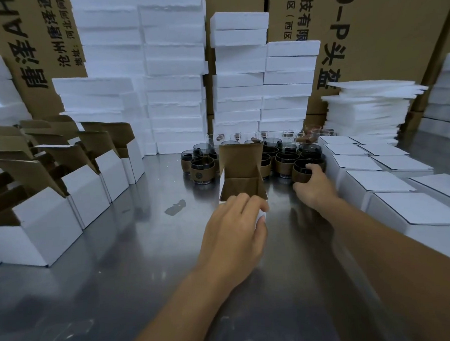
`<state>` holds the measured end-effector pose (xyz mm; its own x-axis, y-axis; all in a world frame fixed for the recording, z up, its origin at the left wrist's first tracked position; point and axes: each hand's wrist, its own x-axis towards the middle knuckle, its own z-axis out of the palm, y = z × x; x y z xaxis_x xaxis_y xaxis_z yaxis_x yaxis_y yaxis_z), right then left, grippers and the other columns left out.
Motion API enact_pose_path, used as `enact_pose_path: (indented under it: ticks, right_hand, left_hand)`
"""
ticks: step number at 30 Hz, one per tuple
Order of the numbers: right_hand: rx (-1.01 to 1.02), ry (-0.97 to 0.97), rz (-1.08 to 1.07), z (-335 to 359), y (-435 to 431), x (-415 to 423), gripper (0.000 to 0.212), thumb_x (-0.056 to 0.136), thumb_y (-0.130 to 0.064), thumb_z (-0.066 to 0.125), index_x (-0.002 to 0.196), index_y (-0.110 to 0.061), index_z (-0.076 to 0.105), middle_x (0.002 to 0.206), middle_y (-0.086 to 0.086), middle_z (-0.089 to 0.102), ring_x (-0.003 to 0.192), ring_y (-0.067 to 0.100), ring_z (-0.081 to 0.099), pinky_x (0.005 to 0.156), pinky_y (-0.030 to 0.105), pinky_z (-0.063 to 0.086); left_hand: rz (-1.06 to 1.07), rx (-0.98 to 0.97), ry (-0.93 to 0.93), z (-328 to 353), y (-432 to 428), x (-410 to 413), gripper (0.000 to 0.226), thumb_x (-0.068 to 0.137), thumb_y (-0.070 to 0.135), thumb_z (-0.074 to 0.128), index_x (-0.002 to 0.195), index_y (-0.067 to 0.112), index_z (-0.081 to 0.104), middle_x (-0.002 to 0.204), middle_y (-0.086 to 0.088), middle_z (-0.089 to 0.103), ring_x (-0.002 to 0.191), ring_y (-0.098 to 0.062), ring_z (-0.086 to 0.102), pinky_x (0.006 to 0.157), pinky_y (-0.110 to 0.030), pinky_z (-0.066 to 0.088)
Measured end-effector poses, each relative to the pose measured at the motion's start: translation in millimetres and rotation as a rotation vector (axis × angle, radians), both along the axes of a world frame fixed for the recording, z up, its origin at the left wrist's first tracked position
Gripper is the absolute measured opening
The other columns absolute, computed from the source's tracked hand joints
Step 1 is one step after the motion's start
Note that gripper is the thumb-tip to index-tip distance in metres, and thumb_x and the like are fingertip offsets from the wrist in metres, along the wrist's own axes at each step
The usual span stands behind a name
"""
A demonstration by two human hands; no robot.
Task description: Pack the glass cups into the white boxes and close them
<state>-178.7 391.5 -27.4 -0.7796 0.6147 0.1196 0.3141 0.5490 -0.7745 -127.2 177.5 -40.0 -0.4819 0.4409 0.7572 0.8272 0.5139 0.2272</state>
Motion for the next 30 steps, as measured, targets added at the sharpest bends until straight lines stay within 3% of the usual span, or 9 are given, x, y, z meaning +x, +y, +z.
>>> enact_pose_path:
  ticks: [4,8,12,15,16,19,23,26,30]
  right_hand:
    - [0.179,-0.061,-0.017,1.9,-4.1,1.7,0.05,0.088,-0.018,0.056,0.135,-0.026,0.04,0.125,0.016,0.05,0.105,0.034,0.054,0.08,0.032,0.044]
    - [0.265,-0.022,-0.049,0.1,-12.7,11.0,0.039,0.087,-0.02,0.061,0.124,-0.026,0.051,0.126,0.014,0.042,0.106,0.034,0.052,0.086,0.037,0.048]
    - [0.303,0.082,-0.047,1.5,-20.6,20.5,0.023,0.081,-0.028,0.073,0.096,-0.021,0.058,0.117,0.007,0.038,0.106,0.028,0.049,0.083,0.034,0.048]
    - [0.283,0.084,0.009,2.8,-22.2,26.9,0.026,0.078,-0.029,0.076,0.078,-0.021,0.051,0.119,0.007,0.039,0.113,0.026,0.045,0.083,0.031,0.042]
    - [0.261,0.072,0.04,3.5,-22.5,29.4,0.029,0.078,-0.029,0.076,0.074,-0.021,0.048,0.116,0.008,0.045,0.107,0.026,0.048,0.079,0.031,0.043]
    - [0.167,0.046,0.134,3.2,-24.4,37.1,0.034,0.08,-0.028,0.073,0.067,-0.019,0.043,0.082,0.002,0.053,0.079,0.023,0.05,0.063,0.03,0.039]
    - [0.124,0.17,0.056,3.8,-35.7,51.5,0.031,0.082,-0.03,0.071,0.076,-0.02,0.043,0.106,0.011,0.053,0.084,0.022,0.05,0.069,0.027,0.036]
    - [-0.072,0.377,0.072,14.8,-45.1,68.3,0.042,0.075,-0.031,0.078,0.099,-0.019,0.045,0.103,0.001,0.054,0.085,0.014,0.054,0.063,0.02,0.037]
    - [-0.369,0.548,0.133,27.1,-63.3,86.7,0.072,0.069,-0.04,0.08,0.123,-0.026,0.036,0.1,-0.013,0.055,0.091,0.0,0.056,0.074,0.018,0.043]
  left_hand:
    - [-0.087,0.019,-0.189,-4.7,1.9,-2.0,0.018,0.088,0.018,0.051,0.104,0.02,0.057,0.089,0.013,0.049,0.083,-0.006,0.048,0.07,-0.023,0.042]
    - [-0.106,0.074,-0.329,-9.1,2.4,-6.8,0.02,0.09,0.017,0.052,0.109,0.024,0.053,0.094,0.012,0.051,0.089,-0.006,0.049,0.079,-0.03,0.045]
    - [-0.112,0.087,-0.422,-11.5,0.2,-7.4,0.019,0.091,0.019,0.052,0.108,0.027,0.051,0.093,0.011,0.054,0.088,-0.007,0.052,0.079,-0.033,0.048]
    - [-0.116,0.122,-0.474,-11.8,-2.4,-6.9,0.018,0.091,0.018,0.053,0.104,0.029,0.051,0.09,0.01,0.055,0.088,-0.004,0.052,0.076,-0.025,0.047]
    - [-0.12,0.14,-0.497,-11.4,-3.3,-6.6,0.018,0.091,0.016,0.053,0.102,0.029,0.051,0.089,0.01,0.056,0.087,-0.002,0.051,0.075,-0.02,0.046]
    - [-0.131,0.217,-0.571,-9.4,-5.2,-5.6,0.02,0.09,0.011,0.054,0.098,0.029,0.051,0.084,0.008,0.058,0.082,0.004,0.051,0.068,-0.007,0.04]
    - [-0.138,0.441,-0.767,-5.0,-4.9,-6.7,0.018,0.09,0.001,0.052,0.097,0.017,0.055,0.086,0.0,0.06,0.079,-0.008,0.056,0.065,-0.009,0.043]
    - [-0.128,0.518,-0.919,-2.8,-5.3,-8.4,0.015,0.092,0.008,0.053,0.097,0.022,0.055,0.098,-0.007,0.063,0.089,-0.019,0.06,0.061,-0.008,0.044]
    - [-0.181,0.64,-1.022,0.0,-4.7,-7.6,0.01,0.093,0.013,0.055,0.095,0.023,0.056,0.102,-0.009,0.066,0.091,-0.018,0.065,0.082,-0.022,0.049]
